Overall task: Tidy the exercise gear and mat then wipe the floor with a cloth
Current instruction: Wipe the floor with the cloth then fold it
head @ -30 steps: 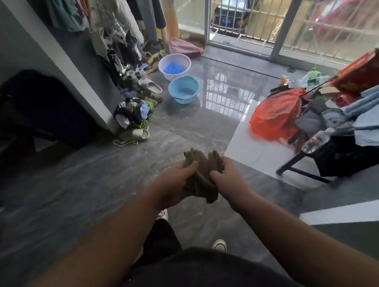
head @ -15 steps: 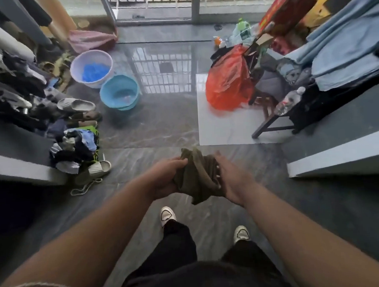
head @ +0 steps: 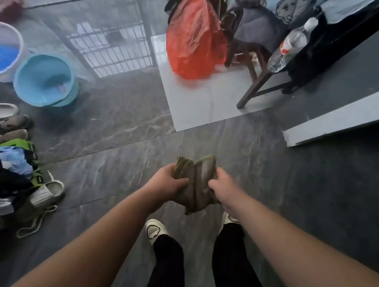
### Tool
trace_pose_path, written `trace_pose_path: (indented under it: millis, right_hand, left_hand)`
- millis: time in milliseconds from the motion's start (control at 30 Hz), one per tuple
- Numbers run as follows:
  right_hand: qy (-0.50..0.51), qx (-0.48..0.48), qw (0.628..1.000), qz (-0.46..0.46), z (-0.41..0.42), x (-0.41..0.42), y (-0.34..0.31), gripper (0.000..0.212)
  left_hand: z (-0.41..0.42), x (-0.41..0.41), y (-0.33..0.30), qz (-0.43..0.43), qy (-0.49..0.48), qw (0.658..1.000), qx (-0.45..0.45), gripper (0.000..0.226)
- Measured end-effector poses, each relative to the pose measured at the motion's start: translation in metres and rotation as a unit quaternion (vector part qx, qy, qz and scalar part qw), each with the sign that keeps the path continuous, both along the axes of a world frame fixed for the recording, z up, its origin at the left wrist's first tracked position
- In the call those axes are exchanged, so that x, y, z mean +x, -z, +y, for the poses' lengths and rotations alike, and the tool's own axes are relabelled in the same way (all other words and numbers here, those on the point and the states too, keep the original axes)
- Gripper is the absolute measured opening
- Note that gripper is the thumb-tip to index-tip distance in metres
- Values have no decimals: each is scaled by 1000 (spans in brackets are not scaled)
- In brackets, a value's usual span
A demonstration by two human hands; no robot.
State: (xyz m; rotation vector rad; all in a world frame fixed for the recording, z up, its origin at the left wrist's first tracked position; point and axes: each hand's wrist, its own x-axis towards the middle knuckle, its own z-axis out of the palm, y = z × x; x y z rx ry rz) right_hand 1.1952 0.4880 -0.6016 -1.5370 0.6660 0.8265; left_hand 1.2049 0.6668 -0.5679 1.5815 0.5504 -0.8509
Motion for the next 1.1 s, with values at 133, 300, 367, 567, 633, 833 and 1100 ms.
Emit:
trace_pose_path:
  millis: [133, 300, 367, 567, 633, 833, 1100]
  right_hand:
    - [91, 54, 994, 25, -35, 16, 106, 20]
    - [43, -36, 998, -34, -93, 33, 254, 30]
    - [76, -57, 995, -36, -125, 39, 311, 31]
    - [205, -112, 972, -24, -219, 40, 446, 26]
    - [203, -121, 971, -36, -237, 43, 482, 29]
    - [164, -166, 970, -70, -263, 59, 544, 21]
    - [59, -396, 912, -87, -266, 50, 538, 57]
  left_hand:
    - [-29, 13, 117, 16, -69, 997, -43, 31]
    - [-80, 27, 266, 38, -124, 986, -101, 33]
    - [-97, 38, 320, 43, -140, 982, -116, 31]
    - [-135, 67, 458, 57, -120, 980, -151, 31]
    - [-150, 79, 494, 55, -91, 983, -149, 30]
    - [-177, 104, 570, 34, -36, 995, -84, 34]
    - [-187, 89, 567, -150, 199, 923, 293, 52]
